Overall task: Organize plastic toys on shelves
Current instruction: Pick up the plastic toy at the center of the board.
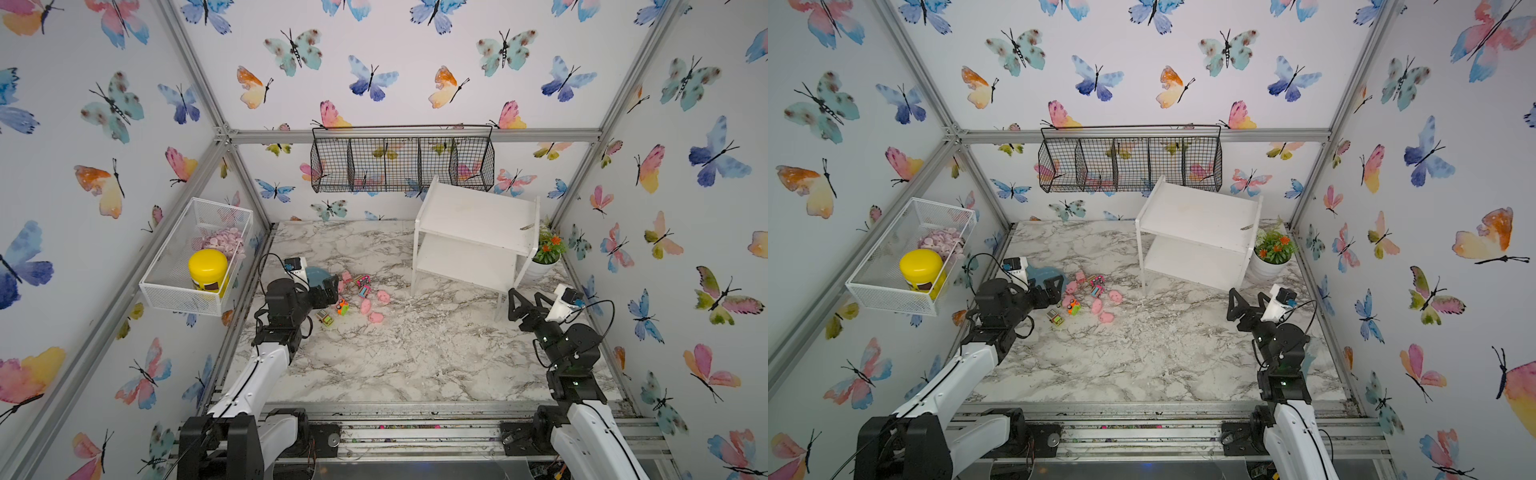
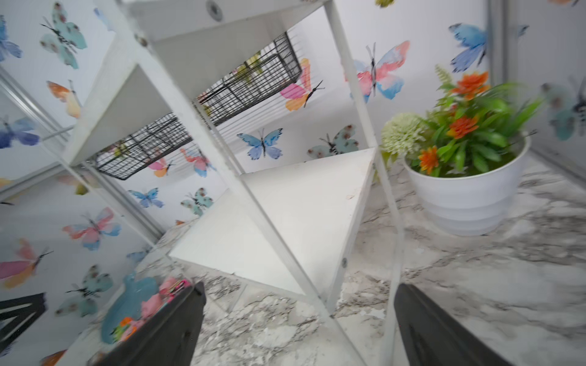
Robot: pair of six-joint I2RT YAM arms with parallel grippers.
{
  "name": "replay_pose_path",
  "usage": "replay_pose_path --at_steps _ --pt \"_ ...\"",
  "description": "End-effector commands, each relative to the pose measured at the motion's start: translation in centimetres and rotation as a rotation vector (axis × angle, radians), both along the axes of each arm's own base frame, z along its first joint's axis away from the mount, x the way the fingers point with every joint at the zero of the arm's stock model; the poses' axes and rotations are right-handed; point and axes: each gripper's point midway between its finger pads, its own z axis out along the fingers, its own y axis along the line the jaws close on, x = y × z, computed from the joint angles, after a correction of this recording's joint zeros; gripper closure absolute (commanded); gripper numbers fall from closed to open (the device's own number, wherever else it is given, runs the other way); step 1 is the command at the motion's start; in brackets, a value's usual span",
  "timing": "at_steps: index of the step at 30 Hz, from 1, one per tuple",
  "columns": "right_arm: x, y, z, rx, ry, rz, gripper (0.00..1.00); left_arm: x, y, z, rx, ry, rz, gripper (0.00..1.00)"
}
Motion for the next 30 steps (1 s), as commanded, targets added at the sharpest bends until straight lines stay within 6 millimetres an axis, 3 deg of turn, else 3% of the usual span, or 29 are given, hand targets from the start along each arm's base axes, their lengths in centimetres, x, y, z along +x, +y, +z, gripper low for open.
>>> replay_pose_path --at_steps 1,10,19,23,27,30 --pt "-1.6 4.3 1.1 0.122 0.058 0.277 0.00 -1.1 -2.9 -0.7 -0.172 0.153 -0.118 0.01" --pt "-3.6 7.3 -0.2 0.113 0.121 0.433 0.03 -2.8 -6.3 -3.7 -0.377 0.405 -0.235 0.03" --pt "-4.2 10.7 -1.5 0.013 0.149 0.525 0.05 -4.9 -11.4 -6.1 -0.314 0.476 -0.282 0.04" --pt "-4.5 14.0 -2.4 -0.082 0.175 0.585 0.06 -5.2 -12.1 -8.0 -0.247 0.506 -0.250 0.08" --pt "-5.4 18.7 -3.8 -0.175 0.205 0.677 0.11 -4.8 -11.6 -9.7 -0.202 0.552 -0.212 0.17" --pt "-5.5 21.4 -4.8 -0.207 0.234 0.715 0.15 -4.5 -11.5 -10.8 -0.173 0.586 -0.203 0.29"
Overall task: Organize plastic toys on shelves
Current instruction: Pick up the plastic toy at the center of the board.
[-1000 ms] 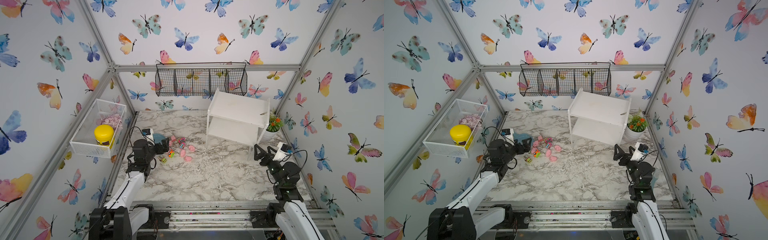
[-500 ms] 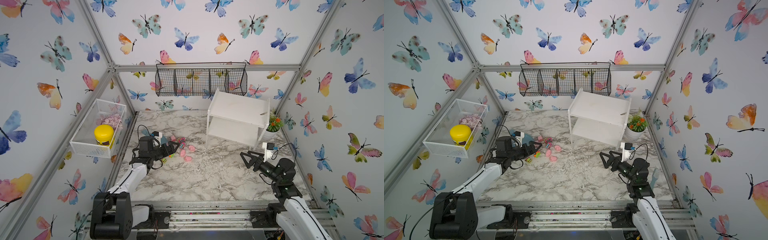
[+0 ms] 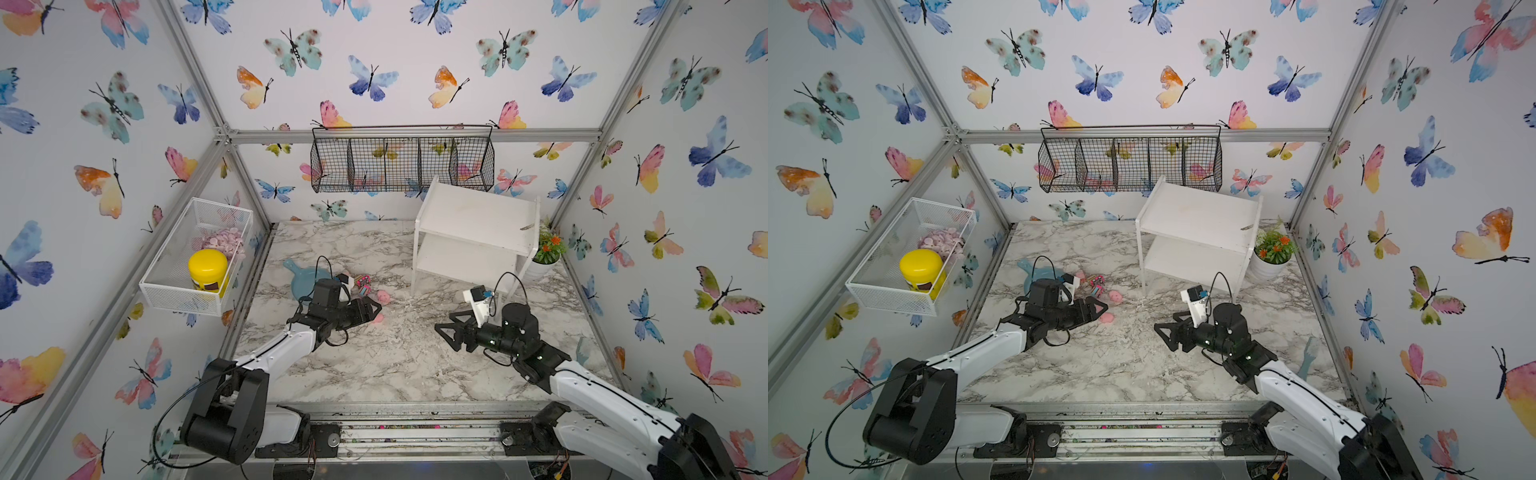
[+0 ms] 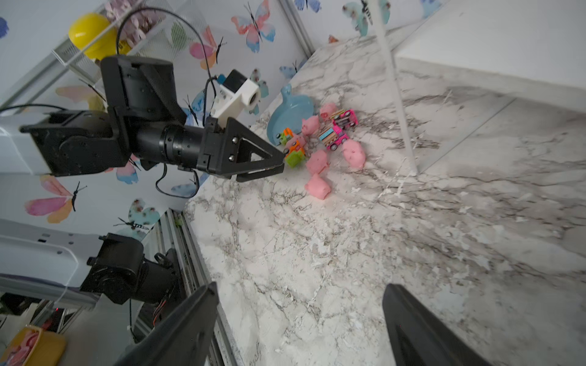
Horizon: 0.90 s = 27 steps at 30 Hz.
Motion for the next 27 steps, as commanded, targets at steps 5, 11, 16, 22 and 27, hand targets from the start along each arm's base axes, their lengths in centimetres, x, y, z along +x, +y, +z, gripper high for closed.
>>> replay_pose_path --at_steps 5,11,16,22,27 --pt "1.7 3.2 -0.5 -0.048 -0.029 -0.009 0.22 1.0 0.6 -3.1 0.105 0.086 0.019 0.43" --pt "1.9 4.1 -0.9 -0.057 -0.014 0.015 0.25 2.0 0.8 -4.2 0.158 0.092 0.034 0.51" --pt "2.1 4.4 -0.9 -0.057 -0.010 0.021 0.25 2.1 0.4 -5.4 0.161 0.124 0.016 0.53" --pt "2.2 4.6 -1.0 -0.062 -0.009 0.026 0.26 2.1 0.0 -6.6 0.164 0.156 0.001 0.62" --pt "2.4 4.8 -1.0 -0.062 -0.009 0.026 0.26 1.9 -0.4 -7.5 0.165 0.181 -0.017 0.72"
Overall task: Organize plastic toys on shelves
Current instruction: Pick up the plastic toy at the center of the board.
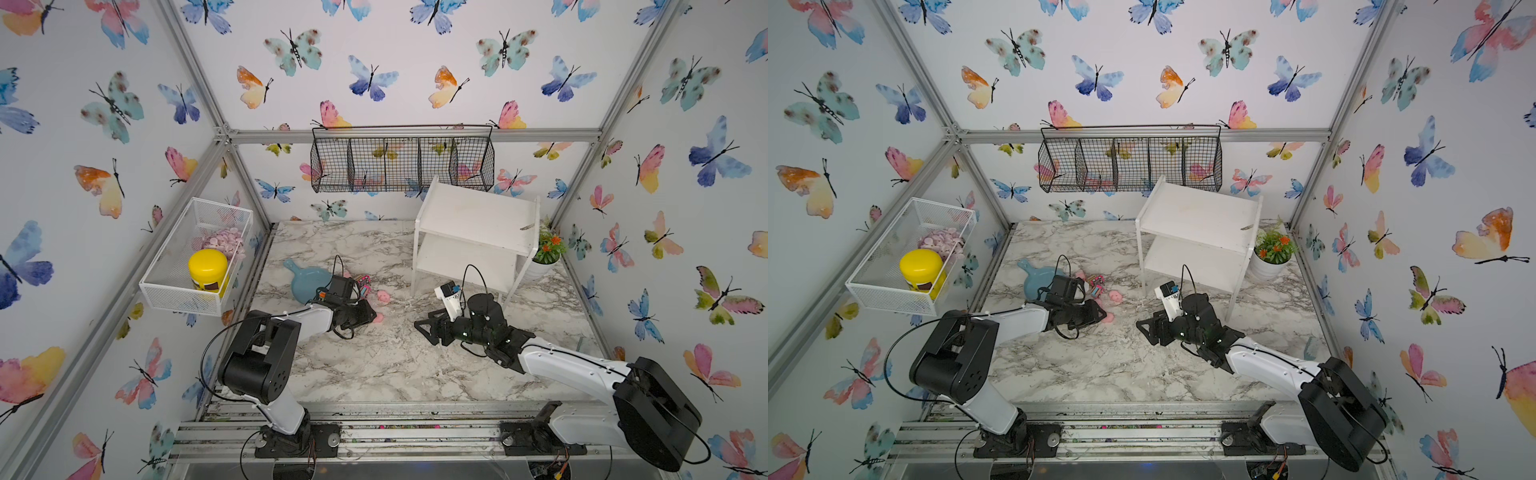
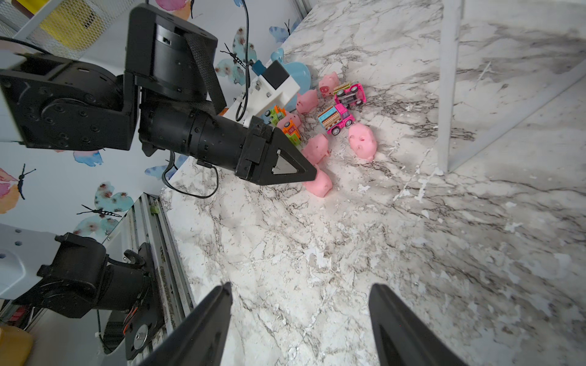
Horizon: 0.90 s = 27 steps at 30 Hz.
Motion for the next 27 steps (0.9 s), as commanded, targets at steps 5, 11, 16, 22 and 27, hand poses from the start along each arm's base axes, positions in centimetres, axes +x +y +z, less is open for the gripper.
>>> replay_pose_path --at_steps 5,11,16,22,27 --pt "0.6 0.9 1.1 0.016 -0.030 0.013 0.28 -0.7 -0.4 -1.3 0.011 0.040 -0.031 0.82" --pt "0.7 1.0 1.3 0.019 -0.031 0.010 0.29 -0.9 -0.9 -0.5 -0.019 0.029 -0.056 0.94" --pt "0.7 0.6 3.2 0.031 -0.088 0.006 0.29 -1.2 -2.1 3.8 -0.108 -0.048 -0.109 1.00" --pt "0.1 0.7 8.4 0.100 -0.224 0.051 0.27 -3.1 -4.1 13.1 -0.301 -0.195 -0.219 1.00" --pt "-2.6 1.7 14.3 0.152 -0.485 0.257 0.27 -6.5 -6.0 21.6 -0.495 -0.306 -0.367 1.00"
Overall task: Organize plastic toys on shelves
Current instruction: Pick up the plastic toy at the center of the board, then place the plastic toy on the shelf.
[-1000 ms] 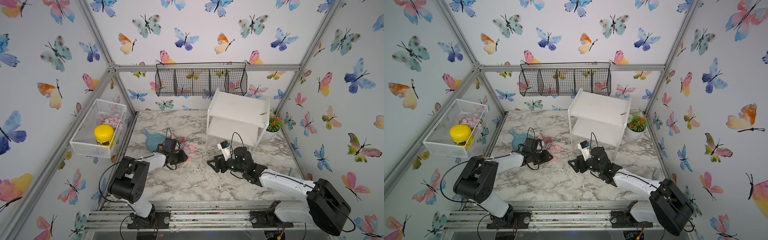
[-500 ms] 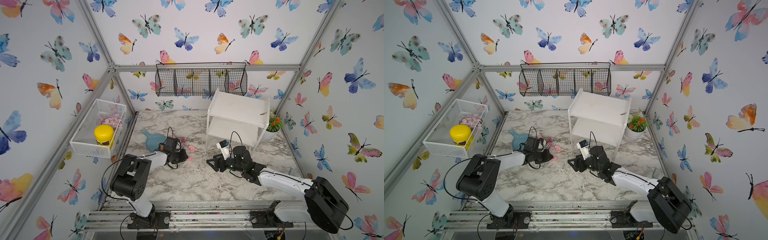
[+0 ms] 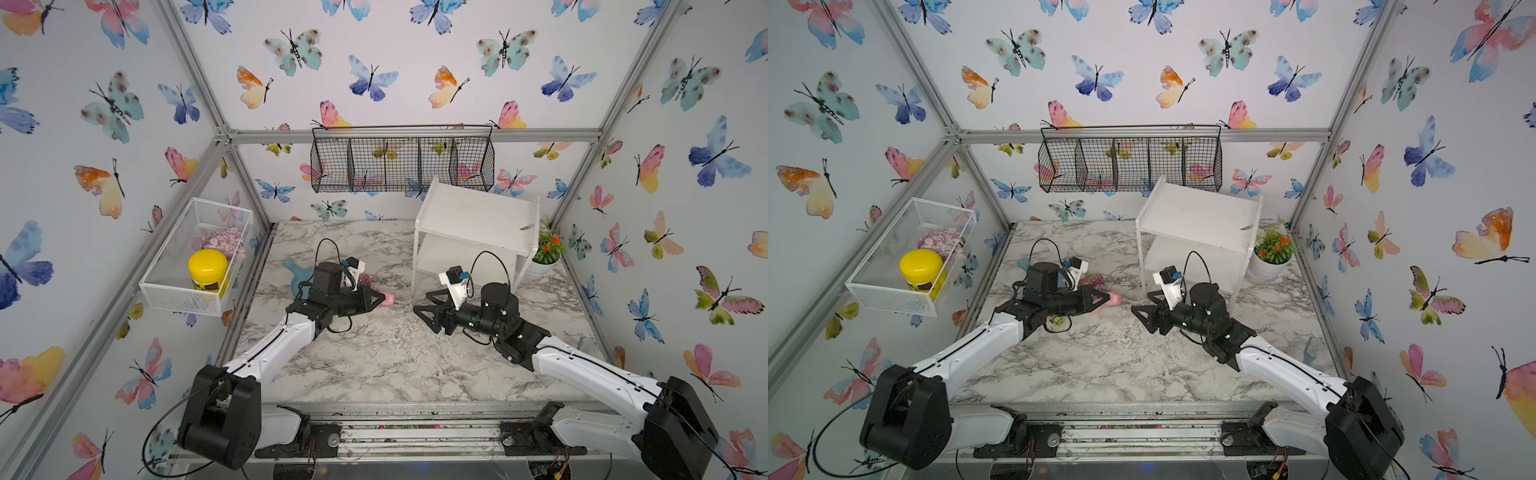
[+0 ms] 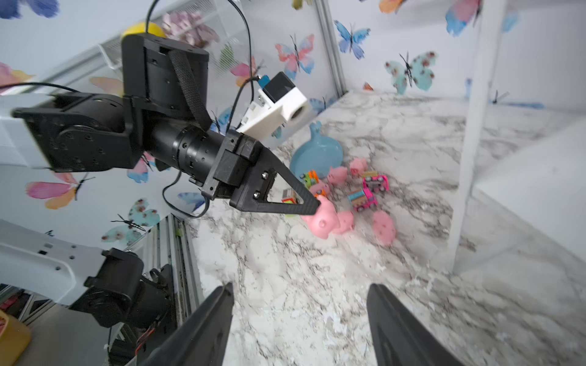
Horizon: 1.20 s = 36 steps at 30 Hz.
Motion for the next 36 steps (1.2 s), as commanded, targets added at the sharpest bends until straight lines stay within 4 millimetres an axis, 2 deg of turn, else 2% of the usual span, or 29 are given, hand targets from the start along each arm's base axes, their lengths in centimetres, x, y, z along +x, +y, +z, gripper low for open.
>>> replay_pose_path --at_steps 1,3,5,7,9,13,15,20,25,36 --pt "-2.5 0.5 4.2 0.010 -0.255 0.154 0.24 -3.6 -2.0 5.9 -0.140 -0.068 -0.176 1.00" --pt "-3.4 0.1 5.3 -0.020 -0.415 0.195 0.14 -5.0 -2.4 8.0 -0.162 -0.122 -0.227 1.00" --pt "-3.4 -0.2 5.3 -0.070 -0.505 0.196 0.07 -5.9 -2.6 9.1 -0.170 -0.153 -0.257 1.00" --pt "-2.9 -0.2 4.9 -0.135 -0.535 0.197 0.05 -6.5 -2.9 9.6 -0.176 -0.164 -0.280 1.00" --pt "-2.7 0.3 4.6 -0.179 -0.536 0.227 0.11 -6.8 -3.3 10.0 -0.181 -0.165 -0.297 1.00" --pt "-2.4 1.4 4.2 -0.205 -0.511 0.284 0.33 -7.3 -3.9 10.5 -0.178 -0.174 -0.323 1.00" --pt "-2.2 1.8 4.1 -0.207 -0.498 0.298 0.41 -7.3 -4.1 10.6 -0.176 -0.175 -0.327 1.00" --pt "-2.1 1.8 3.8 -0.218 -0.498 0.303 0.45 -7.3 -4.2 10.7 -0.174 -0.173 -0.329 1.00" --pt "-2.0 2.0 3.4 -0.226 -0.490 0.309 0.54 -7.2 -4.3 10.9 -0.178 -0.169 -0.331 1.00" --pt "-2.3 2.1 5.0 -0.176 -0.508 0.309 0.78 -7.2 -4.5 10.9 -0.179 -0.160 -0.328 1.00"
